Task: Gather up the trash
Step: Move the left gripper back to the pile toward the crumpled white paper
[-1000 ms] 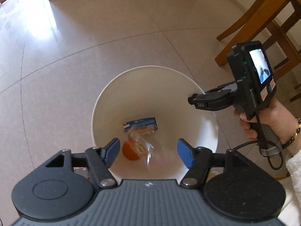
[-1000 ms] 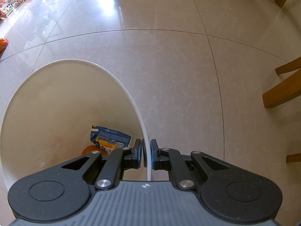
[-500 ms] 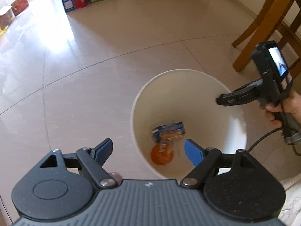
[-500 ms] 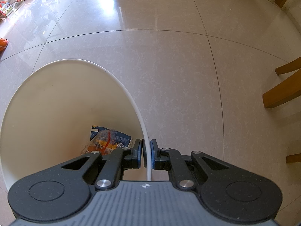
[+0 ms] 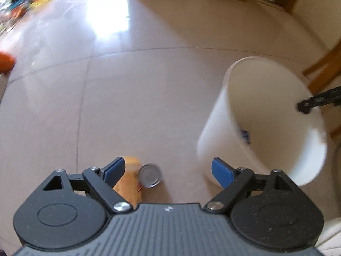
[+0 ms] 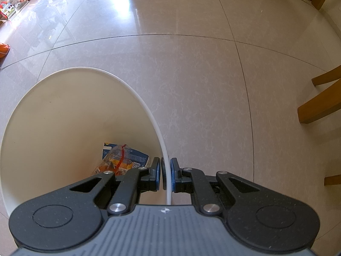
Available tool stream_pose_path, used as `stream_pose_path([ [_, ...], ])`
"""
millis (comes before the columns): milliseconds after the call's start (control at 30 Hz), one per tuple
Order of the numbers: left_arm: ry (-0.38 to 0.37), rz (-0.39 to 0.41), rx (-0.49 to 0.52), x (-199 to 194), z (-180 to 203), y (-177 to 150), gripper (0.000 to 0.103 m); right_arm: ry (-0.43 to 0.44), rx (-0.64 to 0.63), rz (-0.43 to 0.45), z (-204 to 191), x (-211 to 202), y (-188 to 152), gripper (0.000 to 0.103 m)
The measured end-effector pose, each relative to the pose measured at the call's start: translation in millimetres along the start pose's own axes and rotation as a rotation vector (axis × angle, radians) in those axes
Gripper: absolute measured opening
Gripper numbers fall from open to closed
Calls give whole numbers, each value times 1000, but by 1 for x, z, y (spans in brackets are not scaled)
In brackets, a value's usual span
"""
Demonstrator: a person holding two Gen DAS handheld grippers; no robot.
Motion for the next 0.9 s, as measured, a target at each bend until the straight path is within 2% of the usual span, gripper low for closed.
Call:
stream_pose_path([
  [133, 27, 4, -85, 15, -26, -36, 88, -1, -1, 1, 0, -1, 0, 12],
  [233, 50, -32, -112, 26, -42, -65, 88, -2, -1, 3, 0, -1, 0, 12],
  [467, 54, -87, -160, 52, -59, -123, 88, -1, 1, 5, 1, -1, 0, 12],
  [733, 15, -156, -125, 76, -60, -175, 89, -14, -4, 5, -1, 0, -1, 12],
  [900, 77, -219, -103, 106, -69, -203, 89, -21, -10, 5, -3, 0, -1, 12],
])
Point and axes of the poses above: each gripper's, at about its wrist camera, not at the fingertips, and x roughly the way its jaws point, z to its right, y to its top, the point moved 8 cm from there along x, roughly the way its jaws point, and after that the axes turned 6 degrees about -x, right-handed, at the moved point
